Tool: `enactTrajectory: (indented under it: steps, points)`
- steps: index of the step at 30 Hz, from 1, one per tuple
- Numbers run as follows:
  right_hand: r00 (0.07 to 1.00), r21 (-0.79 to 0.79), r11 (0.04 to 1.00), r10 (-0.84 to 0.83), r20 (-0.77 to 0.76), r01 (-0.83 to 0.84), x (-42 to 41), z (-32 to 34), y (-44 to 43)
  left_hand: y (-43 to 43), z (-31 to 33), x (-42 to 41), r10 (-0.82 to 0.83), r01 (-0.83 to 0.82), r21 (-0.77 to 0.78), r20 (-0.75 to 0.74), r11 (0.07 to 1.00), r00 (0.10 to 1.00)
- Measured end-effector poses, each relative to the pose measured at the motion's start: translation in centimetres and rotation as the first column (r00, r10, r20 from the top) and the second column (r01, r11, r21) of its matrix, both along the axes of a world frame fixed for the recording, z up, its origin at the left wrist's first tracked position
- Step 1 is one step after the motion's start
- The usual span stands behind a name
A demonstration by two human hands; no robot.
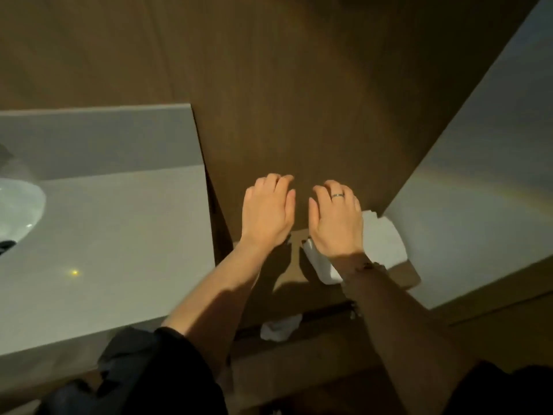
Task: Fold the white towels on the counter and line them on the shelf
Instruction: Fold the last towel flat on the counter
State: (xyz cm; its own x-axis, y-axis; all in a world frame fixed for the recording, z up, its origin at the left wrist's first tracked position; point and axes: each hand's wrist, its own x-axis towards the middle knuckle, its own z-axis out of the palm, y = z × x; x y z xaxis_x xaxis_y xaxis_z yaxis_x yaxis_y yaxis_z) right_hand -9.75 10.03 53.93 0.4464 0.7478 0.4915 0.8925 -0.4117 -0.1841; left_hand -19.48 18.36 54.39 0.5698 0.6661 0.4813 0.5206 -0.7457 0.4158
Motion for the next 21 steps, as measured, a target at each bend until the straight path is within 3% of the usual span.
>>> enactTrajectory:
  steps: [3, 9, 14, 16, 21]
  points:
    - [0.999, -0.013, 0.999, -0.03, 0.016, 0.03, 0.5, -5.0, -2.0, -1.6, -4.6, 0.7, -0.014, 0.006, -0.109, -0.077, 0.994, 0.997]
    - [0.989, -0.191, 0.981, -0.061, -0.132, 0.035, 0.7, -12.3, -6.6, -5.8, -14.0, -1.0, -0.043, 0.002, -0.264, -0.151, 0.964, 0.988]
    - [0.977, -0.246, 0.969, -0.036, -0.211, -0.017, 1.7, -18.8, -9.3, -10.1, -21.5, -0.3, -0.029, -0.033, -0.369, -0.161, 0.929, 0.987]
    - [0.97, -0.285, 0.957, -0.022, -0.243, -0.049, 2.2, -21.7, -10.5, -12.4, -25.0, -0.4, -0.001, -0.063, -0.412, -0.154, 0.909, 0.988]
    - [0.947, -0.355, 0.924, 0.025, -0.32, -0.145, 3.4, -30.8, -15.3, -18.3, -33.9, -0.9, 0.071, -0.223, -0.492, -0.31, 0.842, 0.948]
